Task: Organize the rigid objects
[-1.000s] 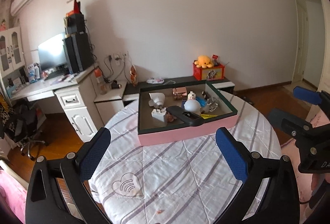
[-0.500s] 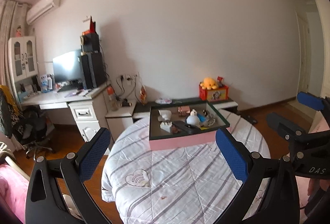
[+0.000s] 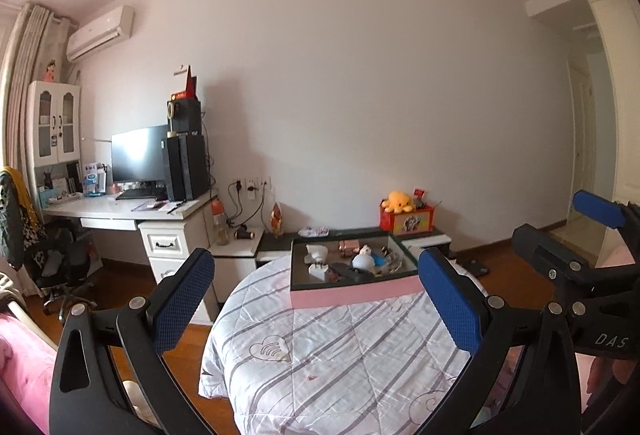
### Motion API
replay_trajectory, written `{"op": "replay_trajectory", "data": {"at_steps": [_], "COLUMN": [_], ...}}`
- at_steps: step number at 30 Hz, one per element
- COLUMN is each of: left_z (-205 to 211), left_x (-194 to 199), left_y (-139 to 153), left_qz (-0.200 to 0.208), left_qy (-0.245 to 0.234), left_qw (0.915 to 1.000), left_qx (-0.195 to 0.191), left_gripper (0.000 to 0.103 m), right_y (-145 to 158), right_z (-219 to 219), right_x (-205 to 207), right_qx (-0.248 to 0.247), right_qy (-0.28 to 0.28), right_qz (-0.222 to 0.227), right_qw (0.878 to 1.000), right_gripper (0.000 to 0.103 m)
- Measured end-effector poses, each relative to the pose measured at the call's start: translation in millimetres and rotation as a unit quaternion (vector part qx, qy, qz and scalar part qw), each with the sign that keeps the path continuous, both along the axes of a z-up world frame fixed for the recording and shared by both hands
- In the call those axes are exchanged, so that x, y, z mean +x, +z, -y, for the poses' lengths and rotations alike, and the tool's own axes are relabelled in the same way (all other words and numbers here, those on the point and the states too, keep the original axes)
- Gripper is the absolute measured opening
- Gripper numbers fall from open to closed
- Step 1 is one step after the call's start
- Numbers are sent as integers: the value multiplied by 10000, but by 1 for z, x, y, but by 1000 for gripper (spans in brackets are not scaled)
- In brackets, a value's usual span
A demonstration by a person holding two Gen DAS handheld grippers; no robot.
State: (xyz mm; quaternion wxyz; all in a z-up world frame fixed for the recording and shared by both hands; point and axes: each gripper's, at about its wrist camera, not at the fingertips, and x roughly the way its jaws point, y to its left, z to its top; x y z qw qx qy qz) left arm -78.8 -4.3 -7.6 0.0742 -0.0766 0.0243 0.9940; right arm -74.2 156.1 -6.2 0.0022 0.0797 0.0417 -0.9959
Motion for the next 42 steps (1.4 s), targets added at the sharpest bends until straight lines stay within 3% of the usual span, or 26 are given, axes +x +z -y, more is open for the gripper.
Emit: {"op": "replay_trajectory", "data": {"at_steps": [18, 42], "left_z": [4, 4], "left_x": [47, 54], "left_y": [6, 0], "left_qz": [-813, -849], "left_qy": [344, 372], "left_qw": [9961, 9957], "left_qx": [-80, -83], "left_gripper": [103, 103], "right_y": [7, -5], "right_z": [17, 21], "right_x": [32, 39], "right_qx": [18, -47], "right_qy": [66, 75], "right_qz": [-584, -648], "right_qw": [9983, 9979], "right_gripper": [103, 103]}}
